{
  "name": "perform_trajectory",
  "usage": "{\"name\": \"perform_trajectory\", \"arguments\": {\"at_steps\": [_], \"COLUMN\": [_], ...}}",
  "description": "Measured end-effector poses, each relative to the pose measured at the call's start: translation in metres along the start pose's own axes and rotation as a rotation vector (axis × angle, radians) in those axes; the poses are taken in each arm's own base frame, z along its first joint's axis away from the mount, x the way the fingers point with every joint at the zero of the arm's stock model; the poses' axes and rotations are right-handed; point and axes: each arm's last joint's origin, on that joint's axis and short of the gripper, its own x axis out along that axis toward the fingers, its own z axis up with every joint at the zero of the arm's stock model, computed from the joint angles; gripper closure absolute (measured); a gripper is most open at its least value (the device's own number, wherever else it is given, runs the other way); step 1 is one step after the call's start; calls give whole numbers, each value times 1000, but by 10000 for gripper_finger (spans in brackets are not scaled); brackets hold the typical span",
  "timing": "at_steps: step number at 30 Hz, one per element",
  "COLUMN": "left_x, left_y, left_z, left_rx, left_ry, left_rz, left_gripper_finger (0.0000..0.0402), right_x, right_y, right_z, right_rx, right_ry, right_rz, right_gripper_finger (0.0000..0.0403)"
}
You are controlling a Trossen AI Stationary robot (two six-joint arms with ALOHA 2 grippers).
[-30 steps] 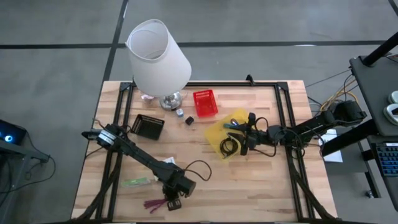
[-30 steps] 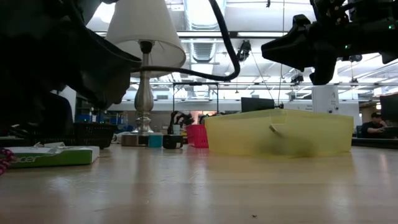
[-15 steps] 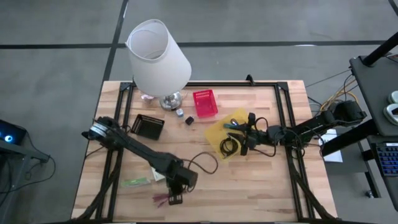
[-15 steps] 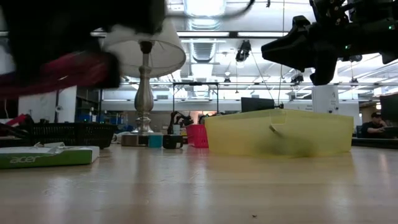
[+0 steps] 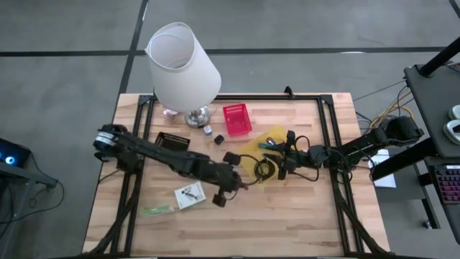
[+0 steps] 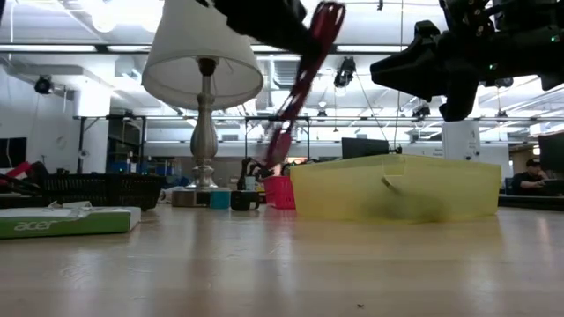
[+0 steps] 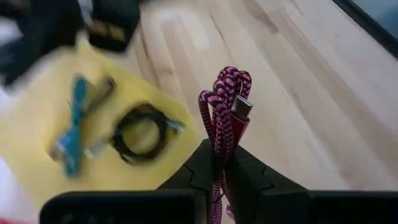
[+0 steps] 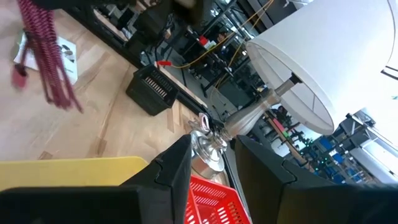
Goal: Pick and place items into bin
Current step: Put the red charger cable into the yellow bin
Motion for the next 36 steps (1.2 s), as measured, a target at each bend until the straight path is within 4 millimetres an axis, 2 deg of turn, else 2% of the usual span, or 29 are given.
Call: {"name": "perform_trajectory", "arguments": {"at_steps": [3,7,21,26,36], "left_x": [1,2,0,-1,11], "left_y": [14,31,57,72,92], "left_z": [2,-1,11,9,-11], "left_rx": [80,101,270,261,186], "left_ry": [-40,-46,-228,-250,-201], "left_rz": [39,83,227,276,302], "left_gripper_finger": [389,389,389,389,389], "right_x": [0,0,0,0,0], "right_y": [0,0,0,0,0], "right_z": [0,0,0,0,0], "right_rx": [-2,-3,-4,-4,-5], "right_ry": [0,-1,-3,-3,-2], "right_rz": [1,1,3,3,3], "right_gripper_finger": [291,291,291,291,291]}}
